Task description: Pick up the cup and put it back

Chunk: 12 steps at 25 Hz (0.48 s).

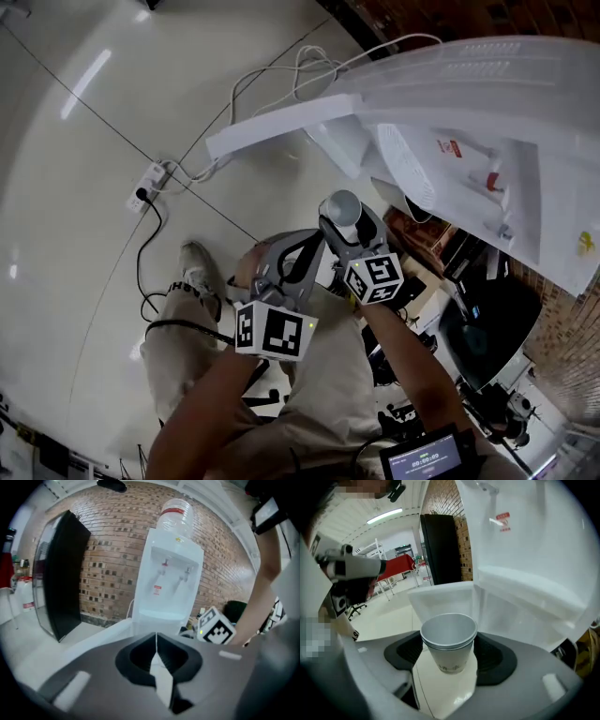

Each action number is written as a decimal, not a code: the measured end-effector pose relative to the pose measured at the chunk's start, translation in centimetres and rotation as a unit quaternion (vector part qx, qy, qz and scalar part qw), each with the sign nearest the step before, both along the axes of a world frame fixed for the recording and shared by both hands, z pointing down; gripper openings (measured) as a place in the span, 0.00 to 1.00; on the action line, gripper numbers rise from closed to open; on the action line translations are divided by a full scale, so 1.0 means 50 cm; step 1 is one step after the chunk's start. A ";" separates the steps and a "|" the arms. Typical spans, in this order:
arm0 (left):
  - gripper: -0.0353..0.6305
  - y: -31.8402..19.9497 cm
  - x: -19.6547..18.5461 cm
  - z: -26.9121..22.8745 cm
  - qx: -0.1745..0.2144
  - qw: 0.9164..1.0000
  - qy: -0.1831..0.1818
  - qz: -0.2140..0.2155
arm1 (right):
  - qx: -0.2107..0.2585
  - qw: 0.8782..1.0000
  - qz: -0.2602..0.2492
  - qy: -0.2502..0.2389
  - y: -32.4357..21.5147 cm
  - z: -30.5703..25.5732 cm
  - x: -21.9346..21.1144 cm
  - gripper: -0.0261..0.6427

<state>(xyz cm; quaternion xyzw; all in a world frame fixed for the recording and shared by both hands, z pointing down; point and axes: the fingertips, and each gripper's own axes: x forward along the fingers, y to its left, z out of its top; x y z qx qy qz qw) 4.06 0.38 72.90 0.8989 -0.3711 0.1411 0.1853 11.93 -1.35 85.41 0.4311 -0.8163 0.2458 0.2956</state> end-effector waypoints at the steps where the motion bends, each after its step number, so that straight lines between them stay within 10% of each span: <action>1: 0.07 0.031 -0.021 -0.020 -0.015 1.000 -0.006 -0.011 | -0.002 1.000 -0.010 0.003 0.014 -0.040 -0.008 0.55; 12: 0.07 0.160 -0.163 -0.416 -0.060 0.997 -0.038 -0.025 | 0.030 0.999 -0.016 0.005 0.035 -0.504 -0.087 0.55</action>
